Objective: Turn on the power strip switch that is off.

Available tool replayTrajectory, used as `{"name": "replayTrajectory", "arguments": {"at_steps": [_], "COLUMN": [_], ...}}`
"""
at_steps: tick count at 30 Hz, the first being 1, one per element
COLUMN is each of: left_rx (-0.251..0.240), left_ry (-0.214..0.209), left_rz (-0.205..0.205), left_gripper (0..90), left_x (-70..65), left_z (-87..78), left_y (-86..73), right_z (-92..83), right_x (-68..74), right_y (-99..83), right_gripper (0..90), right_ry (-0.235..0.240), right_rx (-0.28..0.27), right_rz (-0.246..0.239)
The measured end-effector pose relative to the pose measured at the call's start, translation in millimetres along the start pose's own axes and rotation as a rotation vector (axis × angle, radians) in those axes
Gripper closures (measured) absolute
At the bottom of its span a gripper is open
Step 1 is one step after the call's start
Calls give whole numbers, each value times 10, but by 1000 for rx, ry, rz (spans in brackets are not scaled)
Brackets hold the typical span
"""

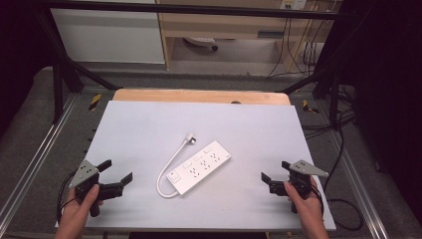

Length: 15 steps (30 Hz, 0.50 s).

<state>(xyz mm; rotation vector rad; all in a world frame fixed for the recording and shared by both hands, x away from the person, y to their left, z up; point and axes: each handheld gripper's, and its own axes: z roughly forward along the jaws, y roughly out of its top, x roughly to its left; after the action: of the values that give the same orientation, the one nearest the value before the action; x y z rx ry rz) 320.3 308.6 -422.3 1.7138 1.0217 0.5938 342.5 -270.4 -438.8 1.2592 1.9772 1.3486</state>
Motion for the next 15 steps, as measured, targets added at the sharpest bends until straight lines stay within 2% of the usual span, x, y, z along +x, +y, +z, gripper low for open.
{"name": "replayTrajectory", "arguments": {"at_steps": [4,15], "left_rx": [0,-7], "left_ry": [-3,-1], "left_rz": [-2,-17], "left_gripper": [66,66], "left_x": [-7,18], "left_z": [1,-15], "left_y": [4,6], "right_z": [-22,-32], "right_x": [28,155], "right_y": [33,113], "right_gripper": [40,40], "right_ry": [20,49], "right_rx": [-27,-46], "right_rz": [17,-3]}}
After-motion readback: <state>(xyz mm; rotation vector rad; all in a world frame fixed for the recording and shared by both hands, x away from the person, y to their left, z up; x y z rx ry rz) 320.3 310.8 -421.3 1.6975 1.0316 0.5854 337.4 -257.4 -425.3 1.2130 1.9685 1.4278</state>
